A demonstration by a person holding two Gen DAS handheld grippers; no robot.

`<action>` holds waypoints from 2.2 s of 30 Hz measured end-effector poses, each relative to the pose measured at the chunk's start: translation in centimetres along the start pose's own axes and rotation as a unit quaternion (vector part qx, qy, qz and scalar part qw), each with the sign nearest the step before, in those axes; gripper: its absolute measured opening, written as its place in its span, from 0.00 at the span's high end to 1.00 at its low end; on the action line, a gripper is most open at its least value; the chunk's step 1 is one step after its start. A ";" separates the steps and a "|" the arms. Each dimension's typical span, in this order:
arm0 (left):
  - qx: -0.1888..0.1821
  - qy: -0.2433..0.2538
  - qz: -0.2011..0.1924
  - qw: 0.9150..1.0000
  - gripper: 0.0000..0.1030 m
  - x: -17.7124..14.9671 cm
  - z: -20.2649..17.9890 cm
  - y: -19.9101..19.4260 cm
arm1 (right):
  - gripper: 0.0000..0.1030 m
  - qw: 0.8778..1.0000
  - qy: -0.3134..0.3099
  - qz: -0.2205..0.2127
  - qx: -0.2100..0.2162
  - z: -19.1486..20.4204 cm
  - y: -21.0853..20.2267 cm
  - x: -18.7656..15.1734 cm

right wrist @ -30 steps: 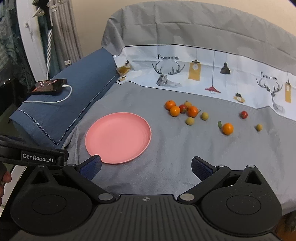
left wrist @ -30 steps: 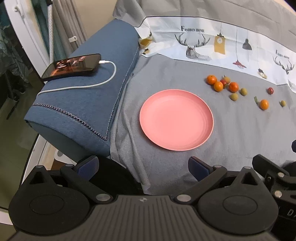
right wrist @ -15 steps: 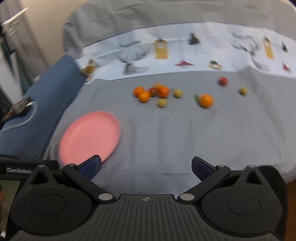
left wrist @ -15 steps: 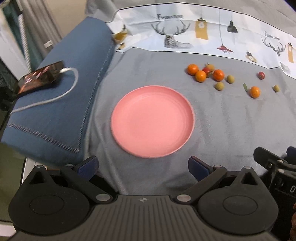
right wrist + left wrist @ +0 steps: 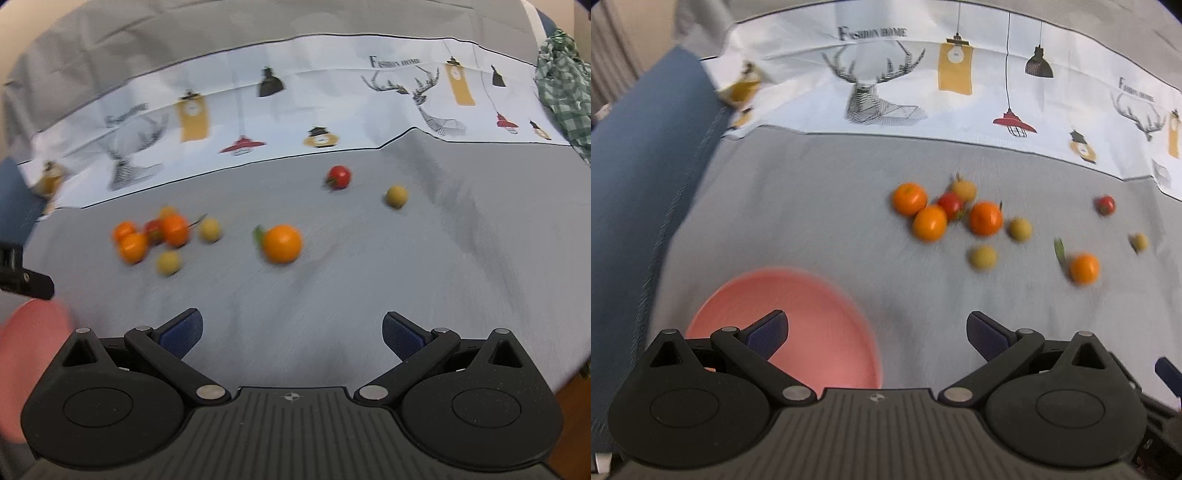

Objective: Organize fruits
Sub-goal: 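Move both tools forward toward the cluster of oranges and tomatoes, then close the right tool on an orange while the left tool grasps another orange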

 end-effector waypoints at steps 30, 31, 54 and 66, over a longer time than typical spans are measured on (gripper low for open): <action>-0.022 0.000 0.036 0.999 0.65 6.7 0.6 12.7 | 0.61 0.996 -0.046 -0.077 0.007 3.9 10.5 1.9; -0.027 -0.004 0.034 0.999 0.65 6.5 0.6 12.2 | 0.61 0.996 -0.043 -0.074 0.010 3.8 10.3 1.9; -0.120 -0.058 -0.004 0.991 0.17 3.9 3.8 5.6 | 0.61 0.998 -0.013 -0.049 0.026 0.9 4.1 -2.0; -0.134 -0.074 0.073 0.986 0.59 5.1 2.0 12.7 | 0.61 0.999 0.018 -0.020 0.043 0.4 6.6 -1.6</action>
Point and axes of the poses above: each gripper's, at about its wrist camera, not at the fingertips, and y roughly the way its jaws point, z to its left, x to its top, the point moved 1 cm from there along y, roughly the way its jaws point, and after that the axes turned 15 degrees about -x, right-handed, at the moved point
